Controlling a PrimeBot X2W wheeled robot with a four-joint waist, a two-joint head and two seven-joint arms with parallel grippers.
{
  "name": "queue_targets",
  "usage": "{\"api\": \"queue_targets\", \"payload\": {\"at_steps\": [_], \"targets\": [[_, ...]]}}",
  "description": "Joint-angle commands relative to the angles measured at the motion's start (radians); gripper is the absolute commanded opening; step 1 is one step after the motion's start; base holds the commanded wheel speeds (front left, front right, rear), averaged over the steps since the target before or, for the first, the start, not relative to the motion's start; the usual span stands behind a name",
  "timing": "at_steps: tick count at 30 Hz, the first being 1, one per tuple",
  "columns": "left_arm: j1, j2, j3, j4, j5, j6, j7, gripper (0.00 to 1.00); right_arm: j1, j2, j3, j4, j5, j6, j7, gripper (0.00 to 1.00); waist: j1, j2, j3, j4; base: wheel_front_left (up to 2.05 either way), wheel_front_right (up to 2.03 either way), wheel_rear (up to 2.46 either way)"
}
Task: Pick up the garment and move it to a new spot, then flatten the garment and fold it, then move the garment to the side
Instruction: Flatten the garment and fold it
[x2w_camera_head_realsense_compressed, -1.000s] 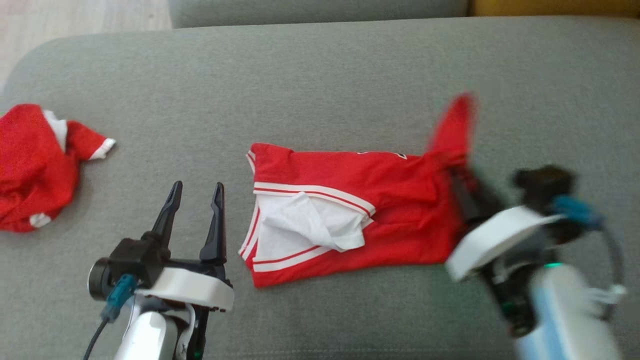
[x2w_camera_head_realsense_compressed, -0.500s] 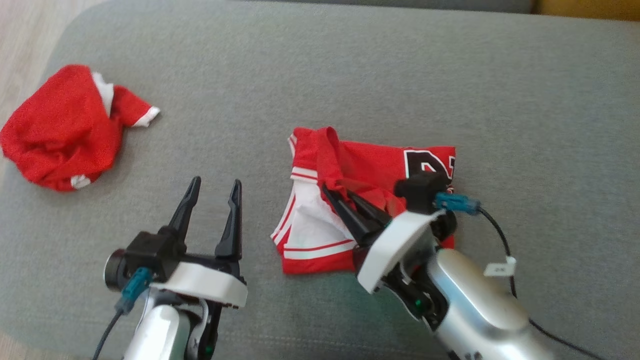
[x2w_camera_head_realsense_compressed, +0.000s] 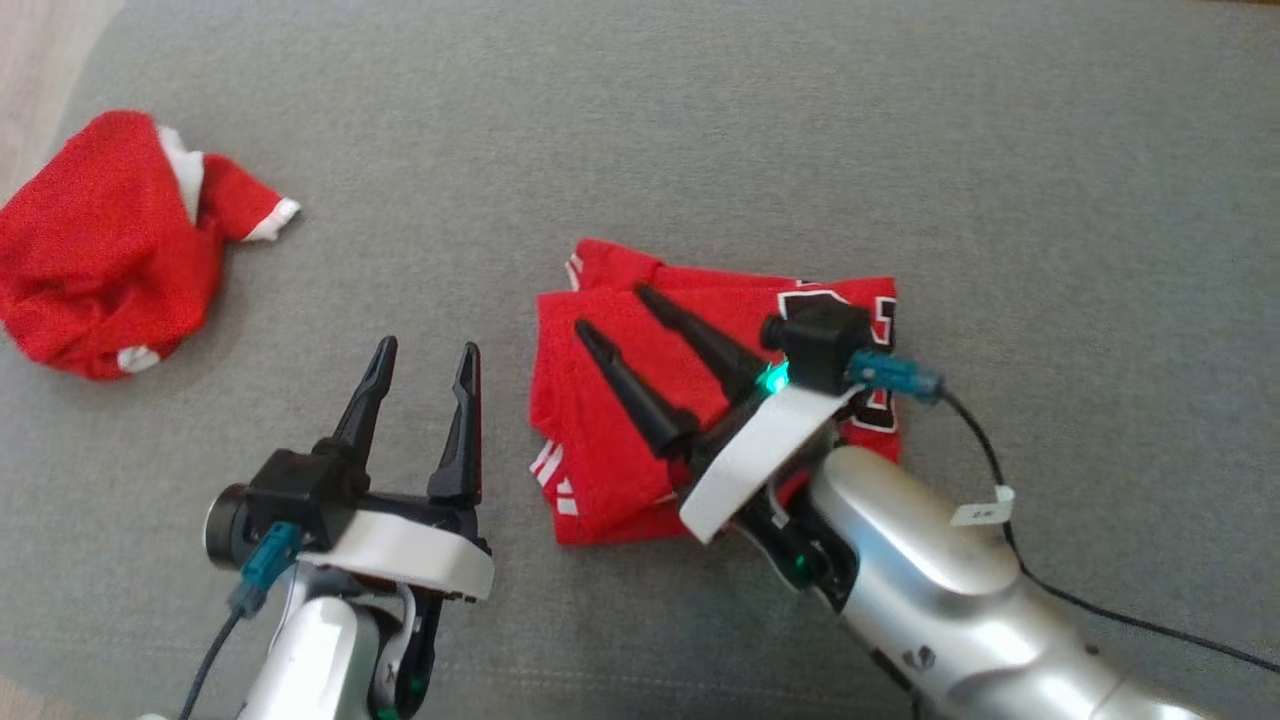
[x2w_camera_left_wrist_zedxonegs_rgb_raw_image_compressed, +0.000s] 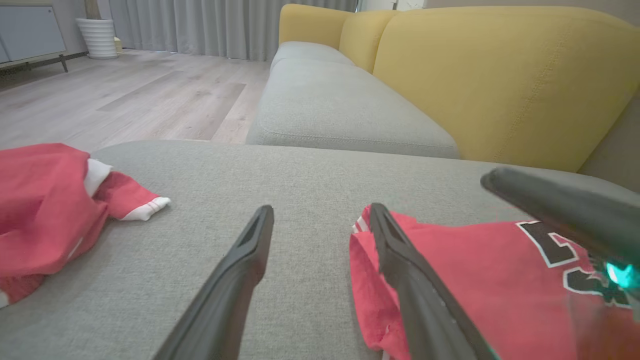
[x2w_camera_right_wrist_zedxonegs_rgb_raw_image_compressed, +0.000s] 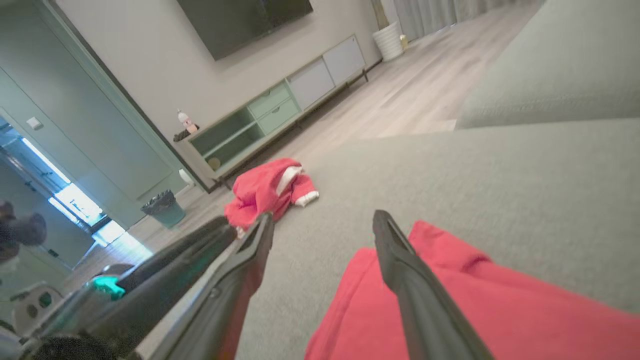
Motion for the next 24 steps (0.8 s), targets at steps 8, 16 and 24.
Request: {"api": "queue_targets", "payload": {"at_steps": [8,16,24], "targets": [[-0.027,0.013,0.06,-0.042,0.02,0.001,-0.012,1.0,0.026,-0.003,-0.29,-0.082,-0.203,-0.001,-0.093,1.0,0.0,0.0,-0.034,-0.075,0.0,0.0,0.0],[-0.007,0.037,0.089,-0.057,0.021,0.01,-0.012,1.0,0.255,-0.079,-0.648,-0.281,-0.437,-0.001,0.01,1.0,0.0,0.0,-0.068,-0.117,0.0,0.0,0.0],[0.034,0.064,0.096,-0.067,0.036,0.022,-0.012,1.0,0.466,-0.045,-0.814,-0.495,-0.55,-0.001,0.128,1.0,0.0,0.0,-0.125,-0.13,0.0,0.0,0.0]]}}
